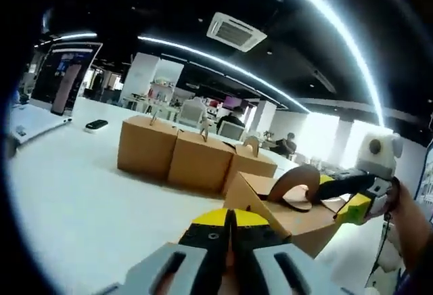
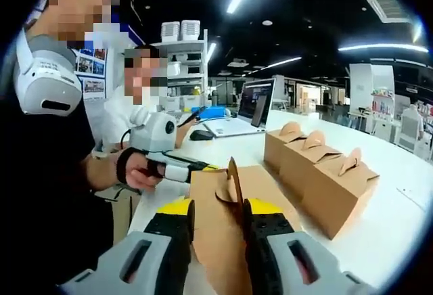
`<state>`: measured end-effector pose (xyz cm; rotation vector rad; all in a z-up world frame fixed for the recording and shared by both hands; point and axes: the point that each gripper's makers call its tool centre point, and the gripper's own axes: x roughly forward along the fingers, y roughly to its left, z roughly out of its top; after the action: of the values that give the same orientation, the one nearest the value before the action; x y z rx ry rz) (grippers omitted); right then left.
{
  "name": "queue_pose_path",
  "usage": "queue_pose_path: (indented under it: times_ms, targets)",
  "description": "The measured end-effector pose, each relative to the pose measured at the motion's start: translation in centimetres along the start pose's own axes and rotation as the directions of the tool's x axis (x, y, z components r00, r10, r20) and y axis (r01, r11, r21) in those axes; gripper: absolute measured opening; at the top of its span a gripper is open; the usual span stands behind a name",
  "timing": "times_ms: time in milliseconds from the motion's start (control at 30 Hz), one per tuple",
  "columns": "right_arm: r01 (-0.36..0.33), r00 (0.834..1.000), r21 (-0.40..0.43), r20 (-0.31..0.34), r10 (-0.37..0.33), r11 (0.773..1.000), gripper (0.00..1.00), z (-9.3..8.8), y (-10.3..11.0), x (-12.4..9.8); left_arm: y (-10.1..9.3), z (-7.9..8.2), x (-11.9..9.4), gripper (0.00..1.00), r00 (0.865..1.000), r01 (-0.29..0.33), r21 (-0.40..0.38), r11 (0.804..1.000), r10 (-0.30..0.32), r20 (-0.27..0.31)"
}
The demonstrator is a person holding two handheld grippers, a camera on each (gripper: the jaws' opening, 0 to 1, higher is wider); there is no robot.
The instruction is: Pick up one paper box from the group, open the paper box, and remove the item inside
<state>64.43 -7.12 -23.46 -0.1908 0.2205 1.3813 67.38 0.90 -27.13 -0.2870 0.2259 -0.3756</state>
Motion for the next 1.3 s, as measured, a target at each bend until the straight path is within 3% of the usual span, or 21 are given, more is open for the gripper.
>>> queue_pose_path:
  times_ms: [67, 200, 267, 333, 400, 600, 700, 800, 967, 1100, 1200, 1267, 1300]
  targets:
    - [0.0, 1.0, 0.003, 0.01, 0.0, 1.0, 0.3, 0.0, 0.0, 0.0, 0.2, -0.2, 0.1, 0.04, 1.0, 0.001, -0.006, 1.0, -0.001, -0.004]
    - [-0.004, 1.0, 0.001, 0.005, 0.004, 1.0, 0.3, 0.0, 0.0, -0.1, 0.1, 0.3, 0.0, 0.04, 0.999, 0.038, -0.104, 0.994, -0.035, 0.03]
    - [-0.012, 1.0, -0.001, 0.005, 0.012, 1.0, 0.3, 0.1, 0.0, 0.0, 1.0, 1.1, -0.3, 0.04, 0.997, 0.021, -0.132, 0.991, -0.011, 0.071]
    - [-0.015, 1.0, -0.003, 0.003, 0.015, 1.0, 0.3, 0.1, 0.0, 0.0, 1.5, 1.9, -0.7, 0.07, 0.996, 0.009, -0.117, 0.993, 0.002, 0.087]
    - [-0.016, 1.0, -0.004, 0.001, 0.016, 1.0, 0.3, 0.1, 0.0, 0.0, 1.8, 3.3, -1.0, 0.09, 0.99, 0.016, -0.118, 0.993, 0.001, 0.142]
    - [-0.019, 1.0, -0.004, 0.005, 0.019, 1.0, 0.29, 0.1, 0.0, 0.0, 0.8, 6.4, -2.2, 0.12, 0.969, 0.067, -0.061, 0.996, -0.051, 0.242]
    - [-0.014, 1.0, -0.003, 0.004, 0.014, 1.0, 0.29, 0.1, 0.0, 0.0, 0.2, 7.1, -2.4, 0.18, 0.963, 0.091, -0.028, 0.995, -0.081, 0.258]
    - [-0.012, 1.0, -0.006, -0.002, 0.012, 1.0, 0.29, 0.1, 0.0, 0.0, -2.4, 6.8, -2.5, 0.19, 0.959, 0.211, 0.084, 0.974, -0.223, 0.172]
    - [-0.028, 1.0, -0.009, -0.011, 0.028, 1.0, 0.28, 0.0, -0.1, 0.0, -5.1, 6.1, -3.5, 0.22, 0.91, 0.4, 0.215, 0.891, -0.414, 0.022]
    - [-0.053, 0.998, -0.015, -0.026, 0.052, 0.998, 0.26, 0.0, -0.3, 0.0, -4.5, 4.2, -2.7, 0.28, 0.901, 0.434, 0.283, 0.855, -0.42, -0.109]
    - [-0.071, 0.996, -0.023, -0.054, 0.069, 0.997, 0.25, 0.0, -0.3, 0.1, -4.0, 2.7, -1.9, 0.34, 0.893, 0.449, 0.303, 0.841, -0.41, -0.185]
    - [-0.075, 0.995, -0.026, -0.065, 0.073, 0.997, 0.24, -0.1, -0.3, 0.2, -3.6, 2.1, -1.2, 0.36, 0.895, 0.444, 0.311, 0.84, -0.4, -0.199]
    - [-0.075, 0.995, -0.025, -0.067, 0.074, 0.997, 0.24, -0.1, -0.4, 0.2, -4.0, 2.6, -1.2, 0.37, 0.884, 0.467, 0.295, 0.834, -0.436, -0.167]
